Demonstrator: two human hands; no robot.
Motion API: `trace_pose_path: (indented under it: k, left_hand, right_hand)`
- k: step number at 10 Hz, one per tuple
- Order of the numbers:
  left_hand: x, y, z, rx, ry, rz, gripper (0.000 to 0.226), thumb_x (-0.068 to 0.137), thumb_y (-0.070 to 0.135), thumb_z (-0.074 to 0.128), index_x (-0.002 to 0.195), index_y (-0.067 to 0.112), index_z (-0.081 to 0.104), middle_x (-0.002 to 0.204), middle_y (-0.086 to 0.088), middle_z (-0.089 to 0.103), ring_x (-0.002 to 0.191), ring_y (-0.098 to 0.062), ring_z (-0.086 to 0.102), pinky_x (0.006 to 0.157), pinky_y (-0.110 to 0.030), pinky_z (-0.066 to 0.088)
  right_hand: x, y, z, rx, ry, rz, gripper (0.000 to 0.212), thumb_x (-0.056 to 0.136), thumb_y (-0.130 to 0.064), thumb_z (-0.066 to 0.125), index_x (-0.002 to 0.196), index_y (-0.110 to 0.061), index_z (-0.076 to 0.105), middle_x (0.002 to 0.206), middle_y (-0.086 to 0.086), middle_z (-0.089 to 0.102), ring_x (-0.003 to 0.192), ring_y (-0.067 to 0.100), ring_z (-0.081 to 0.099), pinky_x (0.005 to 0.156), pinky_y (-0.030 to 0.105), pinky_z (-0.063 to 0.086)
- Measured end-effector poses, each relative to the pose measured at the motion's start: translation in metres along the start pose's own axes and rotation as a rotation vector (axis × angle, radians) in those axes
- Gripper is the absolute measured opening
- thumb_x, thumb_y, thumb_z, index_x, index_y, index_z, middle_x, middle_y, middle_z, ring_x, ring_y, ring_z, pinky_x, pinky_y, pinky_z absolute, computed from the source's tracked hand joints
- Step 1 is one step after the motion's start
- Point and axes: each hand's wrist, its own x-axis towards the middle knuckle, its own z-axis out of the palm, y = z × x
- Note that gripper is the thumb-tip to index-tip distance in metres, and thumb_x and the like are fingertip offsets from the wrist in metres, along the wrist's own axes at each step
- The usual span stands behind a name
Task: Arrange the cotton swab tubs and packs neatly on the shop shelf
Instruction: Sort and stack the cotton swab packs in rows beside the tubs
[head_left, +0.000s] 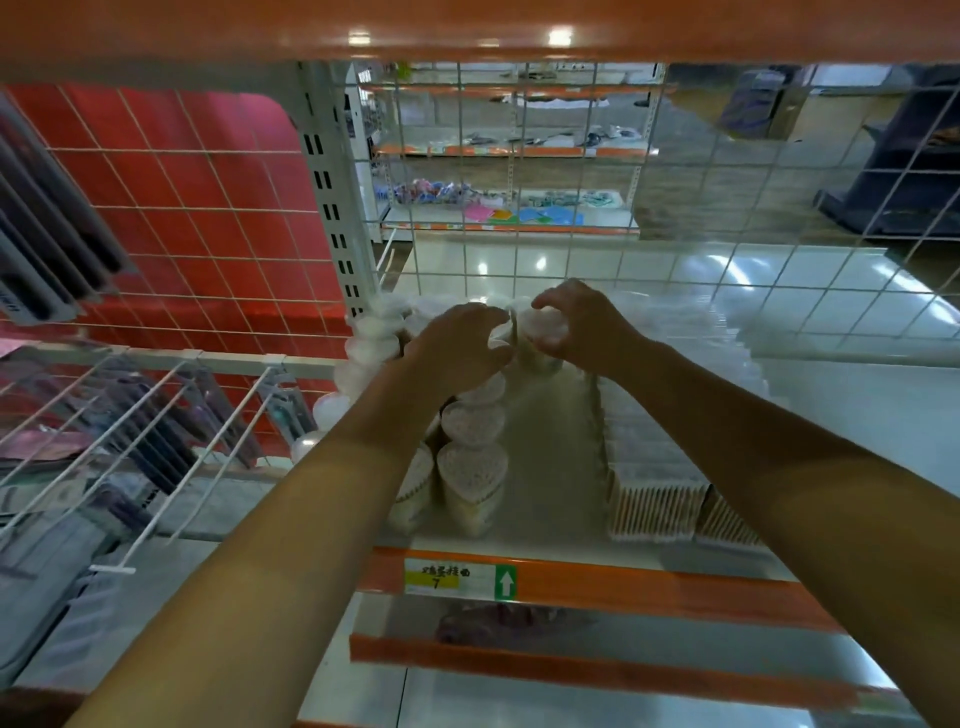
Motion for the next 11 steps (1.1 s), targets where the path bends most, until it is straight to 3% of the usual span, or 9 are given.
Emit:
trace_pose_path:
  k: [2,3,4,6,9,11]
  left_hand:
    - [0.017,-0.004,0.017,0.126,-0.079,0.017,0.040,0.094,0.028,0.048,0.130,0.011,0.047,0.132,-0.009,0.049,0.120,-0.023,0.047,0.098,-0.032,0.037]
    - [0.021,-0.006,0.025,0.116,-0.109,0.006,0.038,0.092,0.026,0.050,0.126,0.010,0.049,0.128,-0.009,0.052,0.120,-0.025,0.047,0.102,-0.039,0.038]
    - [0.026,-0.011,0.035,0.093,-0.106,-0.018,0.045,0.090,0.035,0.051,0.128,0.012,0.046,0.132,-0.008,0.048,0.126,-0.026,0.041,0.104,-0.045,0.036]
    - [0.016,-0.003,0.028,0.061,-0.181,-0.162,0.053,0.094,0.039,0.045,0.139,0.012,0.038,0.147,-0.011,0.034,0.135,-0.028,0.028,0.112,-0.045,0.024]
    - [0.022,-0.008,0.037,0.108,-0.142,-0.089,0.053,0.093,0.041,0.045,0.138,0.013,0.040,0.145,-0.010,0.035,0.134,-0.028,0.030,0.110,-0.045,0.027]
    - [0.024,-0.009,0.039,0.132,-0.128,-0.077,0.051,0.092,0.042,0.046,0.133,0.012,0.045,0.139,-0.011,0.042,0.128,-0.029,0.037,0.106,-0.044,0.033]
  right_hand:
    - [0.005,0.008,0.015,-0.020,-0.126,-0.027,0.055,0.083,-0.016,0.067,0.132,-0.004,0.045,0.134,0.015,0.045,0.120,0.027,0.047,0.097,0.028,0.038]
    - [0.005,0.009,0.019,-0.025,-0.140,-0.030,0.056,0.083,-0.015,0.067,0.131,-0.002,0.043,0.132,0.016,0.047,0.117,0.027,0.049,0.093,0.028,0.040]
    - [0.005,0.015,0.021,-0.082,-0.149,-0.045,0.049,0.083,-0.013,0.065,0.128,0.000,0.047,0.127,0.016,0.050,0.110,0.026,0.052,0.089,0.026,0.042]
    - [-0.001,0.024,0.021,-0.340,-0.069,-0.150,0.042,0.089,-0.024,0.056,0.129,-0.010,0.052,0.130,0.009,0.051,0.118,0.026,0.044,0.096,0.033,0.036]
    - [-0.002,0.021,0.022,-0.250,-0.084,-0.145,0.047,0.089,-0.015,0.059,0.134,-0.010,0.047,0.142,0.014,0.040,0.129,0.028,0.039,0.104,0.034,0.033]
    - [-0.003,0.018,0.018,-0.178,-0.107,-0.092,0.046,0.092,-0.011,0.053,0.137,-0.009,0.043,0.139,0.012,0.047,0.121,0.027,0.050,0.102,0.034,0.037]
